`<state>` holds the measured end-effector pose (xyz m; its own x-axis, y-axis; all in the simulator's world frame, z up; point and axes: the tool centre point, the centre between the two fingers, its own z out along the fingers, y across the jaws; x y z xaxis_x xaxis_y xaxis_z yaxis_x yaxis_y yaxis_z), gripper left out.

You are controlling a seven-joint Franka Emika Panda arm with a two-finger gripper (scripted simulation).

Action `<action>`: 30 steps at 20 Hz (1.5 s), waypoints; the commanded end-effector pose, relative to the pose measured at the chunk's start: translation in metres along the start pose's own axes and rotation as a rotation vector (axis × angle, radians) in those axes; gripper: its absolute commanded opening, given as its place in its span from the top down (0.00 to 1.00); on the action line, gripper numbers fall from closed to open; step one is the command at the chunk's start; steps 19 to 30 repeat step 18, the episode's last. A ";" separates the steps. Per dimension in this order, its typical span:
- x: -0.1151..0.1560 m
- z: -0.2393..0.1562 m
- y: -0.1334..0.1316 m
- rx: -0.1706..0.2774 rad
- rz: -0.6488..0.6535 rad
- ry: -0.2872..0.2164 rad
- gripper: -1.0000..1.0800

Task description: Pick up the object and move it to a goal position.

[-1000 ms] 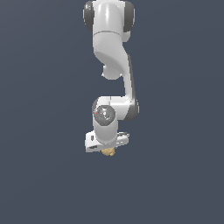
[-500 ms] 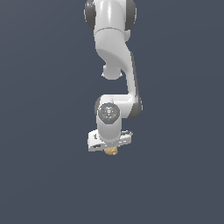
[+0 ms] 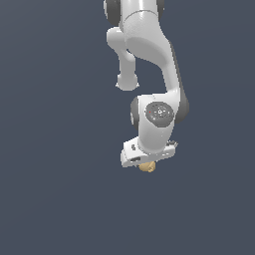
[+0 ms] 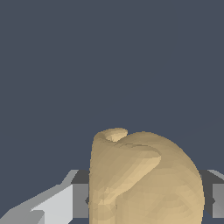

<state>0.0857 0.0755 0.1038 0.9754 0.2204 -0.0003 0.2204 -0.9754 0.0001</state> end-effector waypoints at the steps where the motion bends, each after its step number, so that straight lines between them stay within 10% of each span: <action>1: 0.005 -0.017 -0.024 0.000 0.000 0.000 1.00; 11: 0.023 -0.062 -0.089 0.000 0.001 0.000 1.00; 30: 0.025 -0.064 -0.092 0.000 0.001 0.000 1.00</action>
